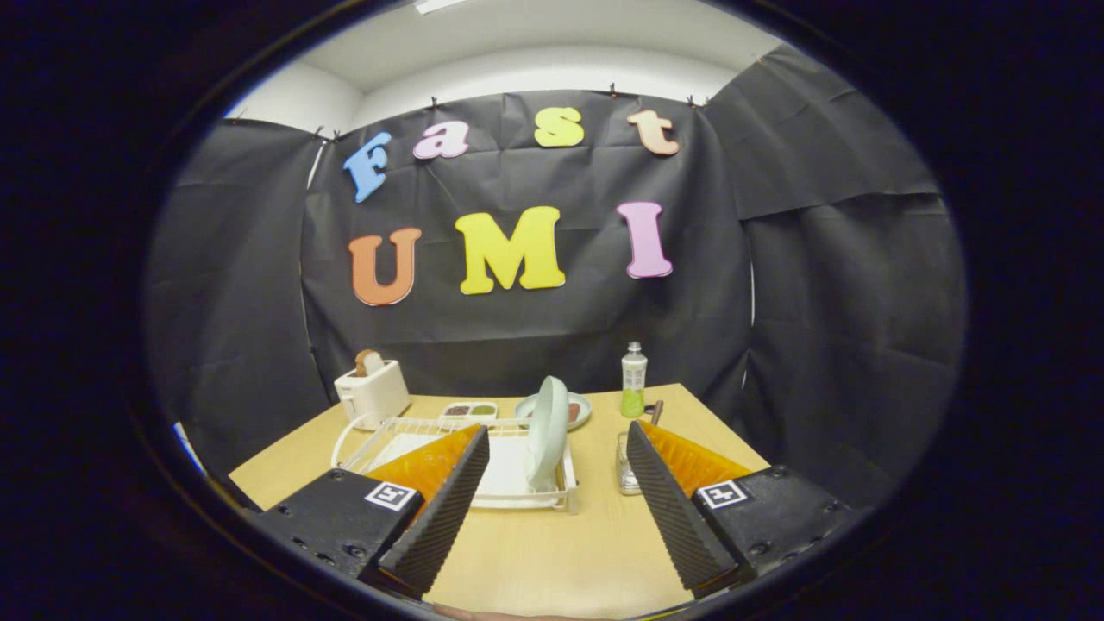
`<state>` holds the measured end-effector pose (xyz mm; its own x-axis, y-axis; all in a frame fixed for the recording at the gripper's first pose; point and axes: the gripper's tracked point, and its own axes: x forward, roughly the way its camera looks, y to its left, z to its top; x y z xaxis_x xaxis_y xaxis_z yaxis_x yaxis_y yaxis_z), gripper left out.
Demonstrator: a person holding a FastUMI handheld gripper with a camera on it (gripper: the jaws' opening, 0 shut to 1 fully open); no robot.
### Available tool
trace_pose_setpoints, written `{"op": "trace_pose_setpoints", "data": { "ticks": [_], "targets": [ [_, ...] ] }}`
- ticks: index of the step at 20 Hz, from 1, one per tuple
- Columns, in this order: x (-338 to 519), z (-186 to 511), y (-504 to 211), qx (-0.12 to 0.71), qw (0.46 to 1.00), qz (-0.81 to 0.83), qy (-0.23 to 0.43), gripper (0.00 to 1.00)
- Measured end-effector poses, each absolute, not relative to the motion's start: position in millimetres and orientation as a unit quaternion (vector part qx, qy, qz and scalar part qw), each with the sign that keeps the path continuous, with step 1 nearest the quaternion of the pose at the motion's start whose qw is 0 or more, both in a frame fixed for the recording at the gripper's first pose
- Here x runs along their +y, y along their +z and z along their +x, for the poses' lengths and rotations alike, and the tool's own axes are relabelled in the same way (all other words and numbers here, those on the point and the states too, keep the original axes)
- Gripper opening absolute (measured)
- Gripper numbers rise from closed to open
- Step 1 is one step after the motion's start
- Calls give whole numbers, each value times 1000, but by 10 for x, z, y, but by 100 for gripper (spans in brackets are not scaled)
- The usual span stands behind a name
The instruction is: Take the plate from the dish rack, then take the spoon from the basket and place it into the plate.
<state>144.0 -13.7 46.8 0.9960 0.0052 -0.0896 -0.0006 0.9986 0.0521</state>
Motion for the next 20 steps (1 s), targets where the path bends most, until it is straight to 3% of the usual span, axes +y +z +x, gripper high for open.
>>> {"op": "trace_pose_setpoints", "data": {
  "ticks": [12, 17, 20],
  "targets": [
    [1, 3525, 584, 212, 975, -65, -22, 100],
    [-12, 3917, 415, 332, 937, -99, -49, 98],
    [-67, 3997, 374, 391, 902, -153, -96, 91]
  ]
}}
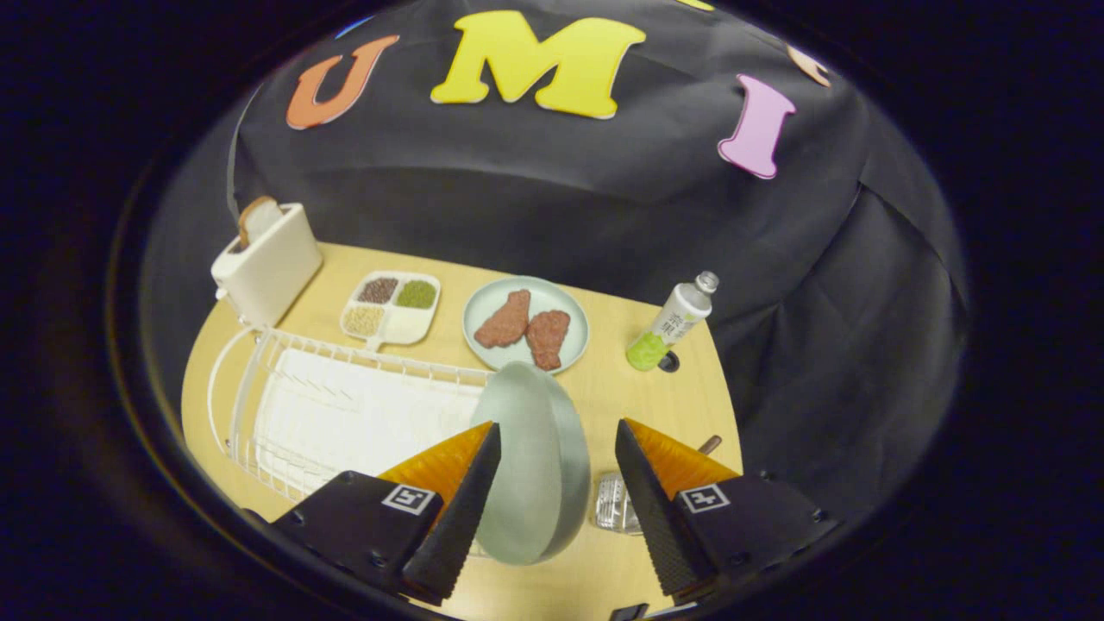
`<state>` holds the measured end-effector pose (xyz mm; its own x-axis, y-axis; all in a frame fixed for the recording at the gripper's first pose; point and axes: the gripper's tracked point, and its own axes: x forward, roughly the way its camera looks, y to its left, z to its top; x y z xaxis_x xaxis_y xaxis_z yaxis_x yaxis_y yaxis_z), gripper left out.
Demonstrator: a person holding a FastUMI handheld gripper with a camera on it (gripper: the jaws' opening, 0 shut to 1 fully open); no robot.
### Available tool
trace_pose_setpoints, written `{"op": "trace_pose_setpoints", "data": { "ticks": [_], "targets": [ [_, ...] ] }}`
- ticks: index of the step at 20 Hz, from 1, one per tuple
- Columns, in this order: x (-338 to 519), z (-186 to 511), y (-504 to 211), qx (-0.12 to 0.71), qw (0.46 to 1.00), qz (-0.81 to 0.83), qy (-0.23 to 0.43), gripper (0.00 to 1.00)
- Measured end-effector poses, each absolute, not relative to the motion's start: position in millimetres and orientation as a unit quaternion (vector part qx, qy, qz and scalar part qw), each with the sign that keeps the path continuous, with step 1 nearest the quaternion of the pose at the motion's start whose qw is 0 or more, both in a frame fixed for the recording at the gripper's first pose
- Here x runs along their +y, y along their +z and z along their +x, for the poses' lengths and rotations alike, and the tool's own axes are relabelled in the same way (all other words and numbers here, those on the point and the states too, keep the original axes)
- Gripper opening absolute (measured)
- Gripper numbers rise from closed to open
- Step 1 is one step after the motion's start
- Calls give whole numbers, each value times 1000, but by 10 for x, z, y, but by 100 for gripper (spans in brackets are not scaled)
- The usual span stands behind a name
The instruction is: Take the plate from the dish rack, then take the spoon from the basket and place it into the plate.
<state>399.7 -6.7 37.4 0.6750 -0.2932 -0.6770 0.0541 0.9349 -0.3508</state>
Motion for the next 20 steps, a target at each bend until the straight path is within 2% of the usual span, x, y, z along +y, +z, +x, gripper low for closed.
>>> {"op": "trace_pose_setpoints", "data": {
  "ticks": [3, 5, 6, 8, 10, 12, 14, 18, 20],
  "targets": [
    [-33, 4048, 206, 436, 873, -182, -121, 82],
    [-186, 4019, 183, 466, 847, -199, -164, 76],
    [-269, 3996, 238, 469, 838, -209, -185, 69],
    [-178, 4045, 266, 460, 846, -203, -179, 53],
    [-131, 3995, 272, 464, 844, -197, -182, 31],
    [-14, 3968, 293, 457, 849, -196, -178, 23],
    [13, 3886, 358, 452, 844, -208, -199, 17],
    [19, 3735, 577, 418, 844, -221, -253, 14],
    [68, 3677, 632, 406, 849, -218, -259, 14]
  ]
}}
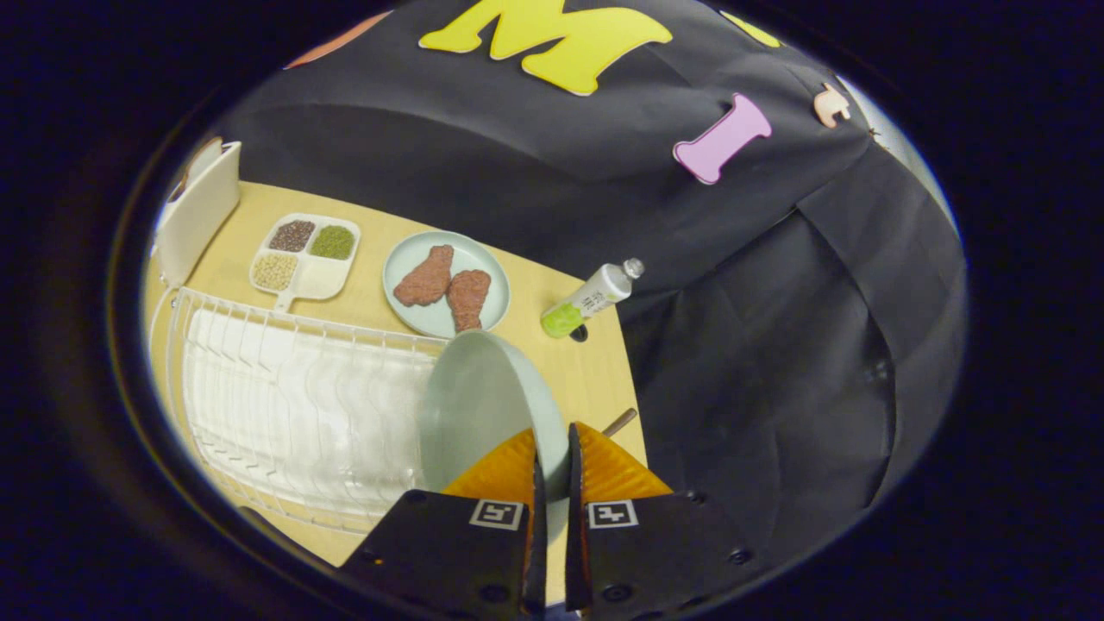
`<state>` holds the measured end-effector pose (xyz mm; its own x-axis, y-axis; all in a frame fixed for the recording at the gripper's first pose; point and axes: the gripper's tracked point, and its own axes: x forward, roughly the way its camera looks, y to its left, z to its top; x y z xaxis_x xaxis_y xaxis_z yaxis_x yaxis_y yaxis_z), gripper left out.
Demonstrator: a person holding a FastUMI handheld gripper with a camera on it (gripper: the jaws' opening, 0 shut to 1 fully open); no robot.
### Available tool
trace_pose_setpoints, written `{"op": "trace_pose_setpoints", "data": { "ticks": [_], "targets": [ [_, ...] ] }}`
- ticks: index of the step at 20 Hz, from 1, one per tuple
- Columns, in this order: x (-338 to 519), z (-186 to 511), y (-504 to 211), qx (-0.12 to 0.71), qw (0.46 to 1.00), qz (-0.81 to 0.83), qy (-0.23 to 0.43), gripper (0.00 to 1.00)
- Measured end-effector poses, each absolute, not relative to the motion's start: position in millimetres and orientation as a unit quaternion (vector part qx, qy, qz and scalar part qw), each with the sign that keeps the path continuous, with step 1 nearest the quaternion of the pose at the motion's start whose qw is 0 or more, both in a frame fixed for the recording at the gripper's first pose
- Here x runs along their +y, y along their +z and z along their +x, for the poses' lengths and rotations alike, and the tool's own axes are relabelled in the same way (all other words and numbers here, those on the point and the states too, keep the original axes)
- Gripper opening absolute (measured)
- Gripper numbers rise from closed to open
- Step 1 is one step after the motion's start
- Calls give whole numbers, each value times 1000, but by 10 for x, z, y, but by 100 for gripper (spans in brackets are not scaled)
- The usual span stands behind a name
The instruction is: Take the plate from the dish rack, then take the spoon from the basket and place it into the plate.
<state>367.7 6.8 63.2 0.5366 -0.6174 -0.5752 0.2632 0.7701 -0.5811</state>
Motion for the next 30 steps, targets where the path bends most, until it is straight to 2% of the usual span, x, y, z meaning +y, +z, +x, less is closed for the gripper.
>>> {"op": "trace_pose_setpoints", "data": {
  "ticks": [7, 15, 23, 30],
  "targets": [
    [23, 3152, 820, 380, 869, -198, -249, 14],
    [282, 2248, 541, 350, 917, -118, -153, 14],
    [736, 1557, -249, 344, 937, -47, -40, 14],
    [744, 1443, -1172, 372, 928, -39, 4, 14]
  ]
}}
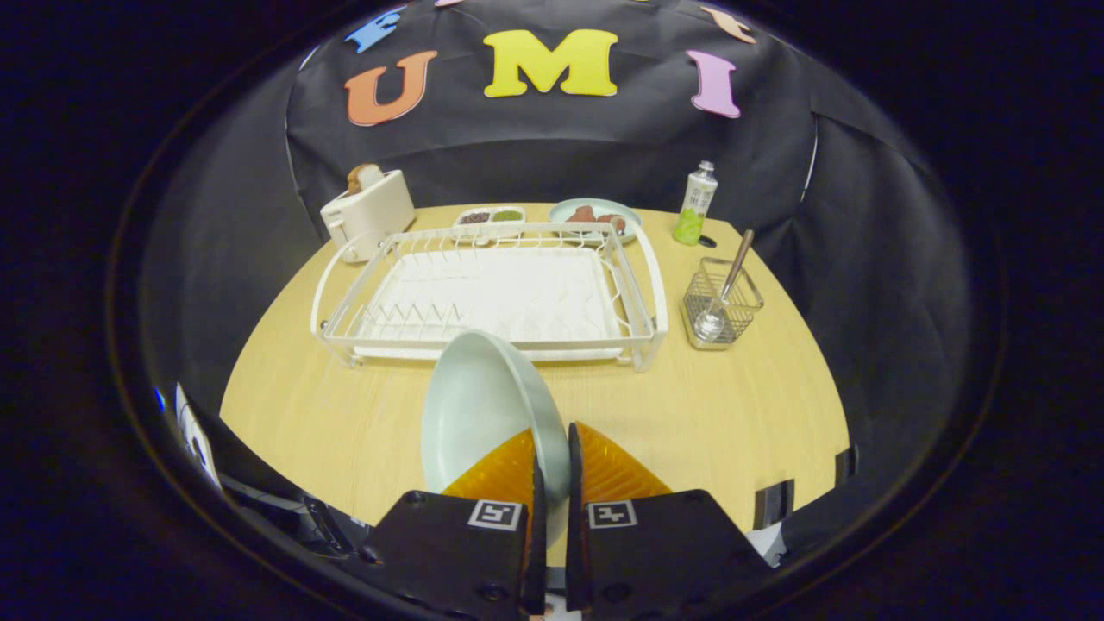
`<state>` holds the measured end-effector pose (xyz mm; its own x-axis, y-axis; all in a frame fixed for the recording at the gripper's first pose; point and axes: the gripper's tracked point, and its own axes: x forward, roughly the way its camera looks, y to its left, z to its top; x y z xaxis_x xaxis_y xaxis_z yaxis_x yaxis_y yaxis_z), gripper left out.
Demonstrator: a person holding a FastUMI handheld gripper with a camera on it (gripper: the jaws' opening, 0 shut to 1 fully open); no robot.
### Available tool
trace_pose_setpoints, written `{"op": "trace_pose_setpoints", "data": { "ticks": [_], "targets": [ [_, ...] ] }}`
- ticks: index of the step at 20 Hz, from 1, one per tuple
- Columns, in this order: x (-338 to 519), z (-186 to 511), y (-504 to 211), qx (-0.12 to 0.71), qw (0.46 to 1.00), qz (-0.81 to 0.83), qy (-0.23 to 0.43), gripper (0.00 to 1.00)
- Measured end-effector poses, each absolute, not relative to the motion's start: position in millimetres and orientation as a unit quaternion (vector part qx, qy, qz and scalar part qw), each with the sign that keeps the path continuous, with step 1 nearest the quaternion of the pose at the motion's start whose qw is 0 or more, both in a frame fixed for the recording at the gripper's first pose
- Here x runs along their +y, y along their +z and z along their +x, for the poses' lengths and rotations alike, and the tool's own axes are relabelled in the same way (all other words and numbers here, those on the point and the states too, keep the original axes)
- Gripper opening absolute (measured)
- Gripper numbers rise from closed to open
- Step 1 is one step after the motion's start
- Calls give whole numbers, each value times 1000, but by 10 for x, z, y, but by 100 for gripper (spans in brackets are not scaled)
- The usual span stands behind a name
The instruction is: Take the plate from the dish rack, then take the spoon from the basket and place it into the plate.
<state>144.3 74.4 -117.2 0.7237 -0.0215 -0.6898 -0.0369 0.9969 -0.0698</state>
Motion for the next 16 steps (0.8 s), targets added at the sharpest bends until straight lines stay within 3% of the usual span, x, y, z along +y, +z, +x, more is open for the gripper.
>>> {"op": "trace_pose_setpoints", "data": {
  "ticks": [10, 16],
  "targets": [
    [405, 1497, -1868, 388, 913, 93, 89, 17],
    [150, 1595, -2086, 384, 909, 139, 85, 19]
  ]
}}
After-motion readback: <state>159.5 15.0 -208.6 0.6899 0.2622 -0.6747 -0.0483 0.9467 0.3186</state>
